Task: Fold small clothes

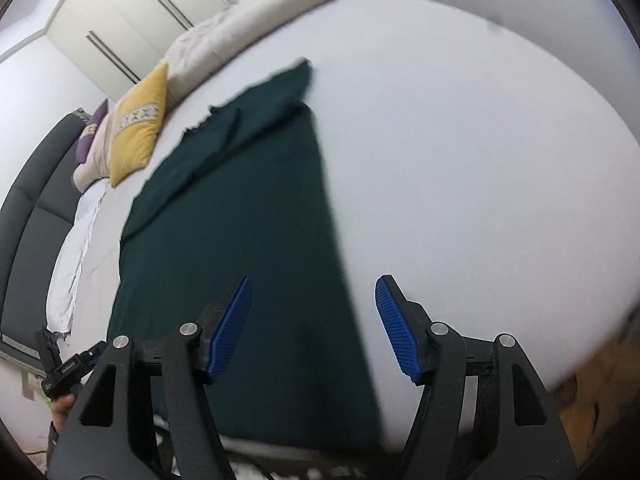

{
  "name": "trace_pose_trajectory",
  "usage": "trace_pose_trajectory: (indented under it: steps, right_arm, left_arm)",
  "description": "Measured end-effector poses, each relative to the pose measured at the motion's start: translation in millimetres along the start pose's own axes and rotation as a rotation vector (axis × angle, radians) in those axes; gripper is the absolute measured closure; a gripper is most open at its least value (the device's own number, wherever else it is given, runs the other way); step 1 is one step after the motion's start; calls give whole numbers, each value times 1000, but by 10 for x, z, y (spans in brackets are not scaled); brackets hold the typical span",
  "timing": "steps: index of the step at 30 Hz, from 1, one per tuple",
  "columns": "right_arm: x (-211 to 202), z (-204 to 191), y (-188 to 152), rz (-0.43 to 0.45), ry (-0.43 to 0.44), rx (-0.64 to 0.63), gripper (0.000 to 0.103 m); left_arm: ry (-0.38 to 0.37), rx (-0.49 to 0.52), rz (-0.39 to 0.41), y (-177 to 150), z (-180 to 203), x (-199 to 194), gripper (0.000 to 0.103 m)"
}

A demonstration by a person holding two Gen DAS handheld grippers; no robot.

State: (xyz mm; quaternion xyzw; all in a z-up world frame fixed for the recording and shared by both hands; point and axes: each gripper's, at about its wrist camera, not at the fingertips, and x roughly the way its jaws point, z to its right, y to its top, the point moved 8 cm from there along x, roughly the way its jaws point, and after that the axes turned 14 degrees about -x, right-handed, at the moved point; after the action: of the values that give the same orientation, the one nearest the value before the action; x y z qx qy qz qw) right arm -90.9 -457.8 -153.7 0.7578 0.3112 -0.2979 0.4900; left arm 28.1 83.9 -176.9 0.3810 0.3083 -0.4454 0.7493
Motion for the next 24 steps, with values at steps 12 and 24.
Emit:
trace_pose_trajectory:
  steps: [12, 24]
  right_arm:
    - [-51, 177, -869, -185, 34, 42, 53]
    - [0, 70, -936, -221, 43, 13, 96]
  left_arm:
    - [-18, 25, -102, -401, 45, -35, 37]
    - [9, -1, -161, -545, -82, -68, 95]
